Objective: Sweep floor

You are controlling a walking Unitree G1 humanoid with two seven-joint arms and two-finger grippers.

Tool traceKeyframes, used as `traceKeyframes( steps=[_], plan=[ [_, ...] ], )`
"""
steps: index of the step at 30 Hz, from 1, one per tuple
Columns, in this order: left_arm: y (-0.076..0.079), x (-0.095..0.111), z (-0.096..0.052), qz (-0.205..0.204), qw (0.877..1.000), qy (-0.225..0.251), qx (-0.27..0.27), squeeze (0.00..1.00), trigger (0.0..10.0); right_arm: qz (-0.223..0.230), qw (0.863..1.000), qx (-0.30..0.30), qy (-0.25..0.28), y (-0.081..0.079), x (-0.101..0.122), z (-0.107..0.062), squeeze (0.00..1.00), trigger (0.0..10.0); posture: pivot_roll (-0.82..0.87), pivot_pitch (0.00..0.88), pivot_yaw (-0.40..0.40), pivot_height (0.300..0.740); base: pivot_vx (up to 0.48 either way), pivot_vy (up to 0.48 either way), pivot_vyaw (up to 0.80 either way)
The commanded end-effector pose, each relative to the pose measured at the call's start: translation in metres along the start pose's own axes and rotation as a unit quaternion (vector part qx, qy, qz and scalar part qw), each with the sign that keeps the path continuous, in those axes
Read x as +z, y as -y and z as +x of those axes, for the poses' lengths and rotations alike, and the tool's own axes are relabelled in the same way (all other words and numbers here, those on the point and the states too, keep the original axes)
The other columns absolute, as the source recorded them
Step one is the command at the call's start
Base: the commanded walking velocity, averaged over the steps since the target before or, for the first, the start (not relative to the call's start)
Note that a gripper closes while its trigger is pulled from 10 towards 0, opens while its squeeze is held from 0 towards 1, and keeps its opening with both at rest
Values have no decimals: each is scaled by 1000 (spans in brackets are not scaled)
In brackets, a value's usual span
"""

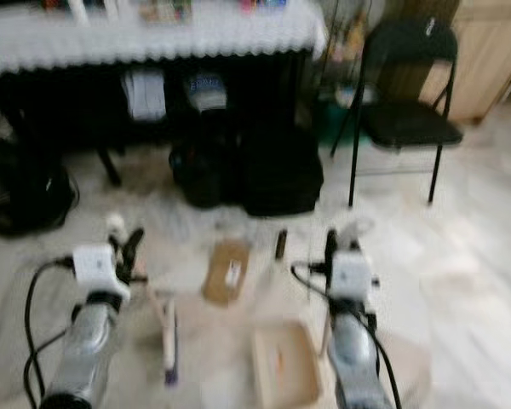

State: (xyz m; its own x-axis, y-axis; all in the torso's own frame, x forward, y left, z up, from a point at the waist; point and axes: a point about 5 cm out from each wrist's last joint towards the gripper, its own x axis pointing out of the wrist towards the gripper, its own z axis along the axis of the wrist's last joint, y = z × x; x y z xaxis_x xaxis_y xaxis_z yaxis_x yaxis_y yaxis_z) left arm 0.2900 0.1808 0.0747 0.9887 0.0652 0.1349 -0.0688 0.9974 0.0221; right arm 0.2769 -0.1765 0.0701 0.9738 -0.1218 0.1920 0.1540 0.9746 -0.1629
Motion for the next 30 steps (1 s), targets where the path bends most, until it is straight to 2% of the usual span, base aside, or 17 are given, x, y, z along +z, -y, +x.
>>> traceKeyframes(
  steps=[1,30],
  plan=[
    [-2,7,4,-1,1000,15,1,35,10000,2,1000,3,20,-3,8,5,0,10000,-33,95,-42,740,382,0,0],
    [-3,7,4,-1,1000,14,1,39,10000,4,1000,3,17,-4,7,3,0,10000,-31,98,-40,740,378,0,0]
  ],
)
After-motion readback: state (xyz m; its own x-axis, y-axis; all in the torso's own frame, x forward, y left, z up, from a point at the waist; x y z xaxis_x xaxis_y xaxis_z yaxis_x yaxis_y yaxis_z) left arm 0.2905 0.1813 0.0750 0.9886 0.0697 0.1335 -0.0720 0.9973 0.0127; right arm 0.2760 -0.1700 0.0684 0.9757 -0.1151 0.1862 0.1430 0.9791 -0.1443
